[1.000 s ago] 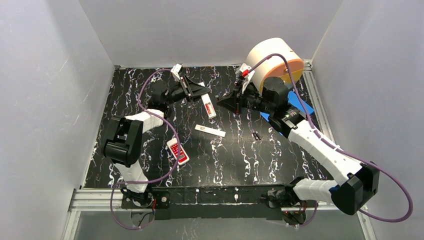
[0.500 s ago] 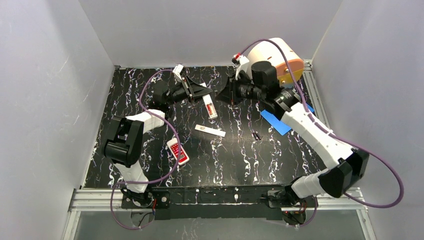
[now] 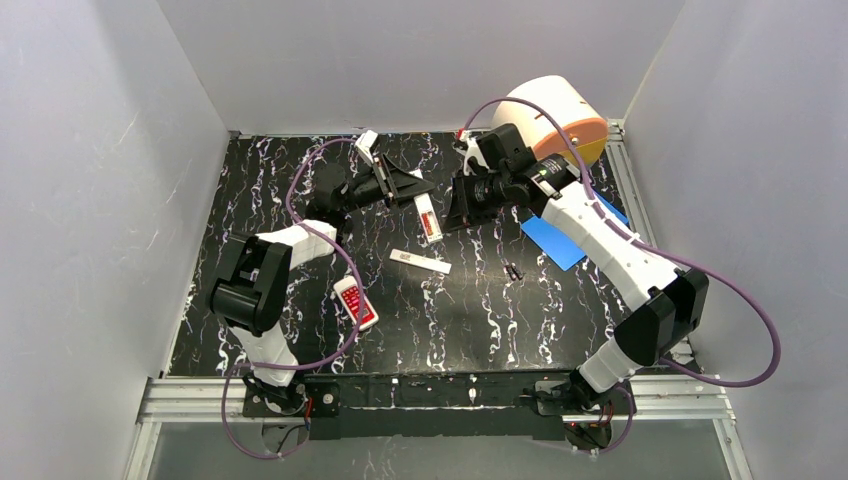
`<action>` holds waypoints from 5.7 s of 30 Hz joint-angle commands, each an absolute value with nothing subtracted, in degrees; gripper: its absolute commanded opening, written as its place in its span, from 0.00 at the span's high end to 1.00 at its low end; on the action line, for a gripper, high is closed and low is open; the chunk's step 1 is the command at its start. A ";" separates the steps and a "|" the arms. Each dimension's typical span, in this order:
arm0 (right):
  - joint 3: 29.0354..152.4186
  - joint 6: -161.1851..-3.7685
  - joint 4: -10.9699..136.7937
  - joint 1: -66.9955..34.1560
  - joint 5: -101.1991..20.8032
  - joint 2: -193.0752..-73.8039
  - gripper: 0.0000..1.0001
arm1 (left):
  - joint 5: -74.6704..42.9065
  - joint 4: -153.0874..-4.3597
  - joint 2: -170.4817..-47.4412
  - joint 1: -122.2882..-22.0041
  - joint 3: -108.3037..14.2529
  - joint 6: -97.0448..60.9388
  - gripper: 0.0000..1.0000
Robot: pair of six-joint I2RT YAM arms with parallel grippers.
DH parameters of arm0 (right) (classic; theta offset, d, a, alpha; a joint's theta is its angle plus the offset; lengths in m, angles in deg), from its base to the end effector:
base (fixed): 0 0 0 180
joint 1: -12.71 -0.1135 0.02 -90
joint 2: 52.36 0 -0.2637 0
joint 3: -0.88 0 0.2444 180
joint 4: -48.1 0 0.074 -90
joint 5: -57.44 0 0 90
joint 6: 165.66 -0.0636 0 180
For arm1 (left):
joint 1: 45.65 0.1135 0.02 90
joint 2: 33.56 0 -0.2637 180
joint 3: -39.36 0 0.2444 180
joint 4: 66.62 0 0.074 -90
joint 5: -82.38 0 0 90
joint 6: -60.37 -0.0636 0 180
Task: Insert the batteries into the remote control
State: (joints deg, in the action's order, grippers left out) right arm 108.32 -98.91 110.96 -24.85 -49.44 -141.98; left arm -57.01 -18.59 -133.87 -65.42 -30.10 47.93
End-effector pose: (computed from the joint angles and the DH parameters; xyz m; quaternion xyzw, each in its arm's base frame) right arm 0.2632 0.2257 0.3566 -0.1695 0.8999 0.3084 0.2576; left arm 0.3481 -0.1764 0.2817 0.0338 0.6346 -0.7128 0.2967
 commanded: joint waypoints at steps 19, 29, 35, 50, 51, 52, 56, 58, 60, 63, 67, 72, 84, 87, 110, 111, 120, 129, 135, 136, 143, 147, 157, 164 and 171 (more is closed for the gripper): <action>111.93 -100.53 109.91 -26.32 -52.05 -144.73 0.85 | -56.36 -18.06 -132.22 -66.39 -31.28 46.31 1.00; 111.16 -100.89 108.79 -26.32 -51.73 -144.88 0.82 | -57.16 -17.99 -131.27 -66.69 -29.88 46.44 1.00; 111.51 -101.21 109.04 -26.33 -50.61 -144.95 0.75 | -57.07 -18.03 -131.20 -66.74 -29.72 46.62 1.00; 109.05 -102.36 102.90 -26.25 -47.88 -139.53 0.55 | -53.18 -18.02 -131.86 -66.82 -29.47 50.54 1.00; 108.31 -102.92 101.21 -26.23 -47.27 -138.35 0.54 | -52.55 -18.02 -132.04 -66.81 -29.58 51.27 1.00; 107.57 -103.37 99.51 -26.23 -46.48 -136.84 0.52 | -51.85 -17.99 -132.10 -66.83 -29.56 51.91 1.00; 101.26 -106.37 88.94 -26.23 -42.94 -130.00 0.41 | -48.22 -18.14 -132.19 -66.69 -29.33 56.54 1.00; 96.49 -108.59 82.89 -26.23 -40.76 -126.37 0.34 | -45.91 -17.96 -131.81 -66.66 -29.24 59.47 1.00; 91.56 -110.77 76.90 -26.15 -39.12 -122.86 0.24 | -43.76 -18.32 -131.21 -66.63 -29.53 62.12 1.00; 85.41 -113.40 66.21 -26.17 -38.86 -119.54 0.20 | -39.76 -19.88 -129.95 -66.63 -29.26 67.16 1.00; 82.88 -118.65 59.90 -26.22 -37.44 -119.30 0.18 | -35.31 -20.50 -128.60 -66.73 -28.45 75.43 1.00; 79.01 -125.84 52.76 -26.25 -36.14 -118.98 0.16 | -33.35 -20.34 -127.89 -66.73 -30.47 79.12 1.00; 74.62 -136.61 46.48 -26.17 -33.72 -120.07 0.16 | -31.77 -18.05 -127.63 -66.90 -30.86 84.09 1.00; 74.05 -138.69 44.01 -26.22 -34.31 -121.05 0.18 | -31.83 -17.95 -127.38 -66.97 -31.35 85.39 1.00; 72.91 -146.36 32.32 -25.90 -33.03 -126.23 0.26 | -32.20 -17.61 -125.31 -66.98 -31.70 86.49 1.00; 72.74 -146.57 32.21 -25.91 -32.94 -126.27 0.26 | -32.41 -17.58 -125.39 -66.92 -31.78 86.23 1.00; 72.09 -149.23 30.90 -25.31 -33.30 -126.58 0.21 | -33.08 -17.62 -125.58 -66.98 -31.11 84.80 1.00; 72.65 -149.71 32.08 -25.09 -34.67 -127.88 0.39 | -33.53 -17.62 -125.66 -66.99 -31.20 84.31 1.00; 74.01 -150.01 36.10 -25.09 -34.67 -128.74 0.48 | -34.67 -17.56 -125.36 -66.95 -31.65 82.74 1.00; 74.15 -150.18 36.90 -25.11 -34.60 -128.88 0.50 | -34.83 -17.55 -125.28 -66.96 -31.82 82.17 1.00; 72.75 -151.37 38.10 -24.84 -33.64 -128.30 0.62 | -35.89 -16.30 -124.68 -66.98 -33.35 79.17 1.00; 73.80 -151.38 43.09 -24.76 -33.00 -128.05 0.68 | -36.34 -16.26 -123.53 -66.96 -33.48 74.31 1.00; 72.78 -147.23 36.87 -24.49 -37.98 -126.01 0.25 | -38.49 -17.86 -122.47 -66.90 -34.16 63.66 1.00; 69.48 -146.52 29.85 -23.47 -39.66 -123.30 0.22 | -38.73 -17.96 -122.68 -66.62 -33.85 61.91 1.00; 72.07 -138.02 37.90 -21.05 -42.10 -122.25 0.23 | -39.20 -22.42 -120.39 -65.23 -32.60 56.45 1.00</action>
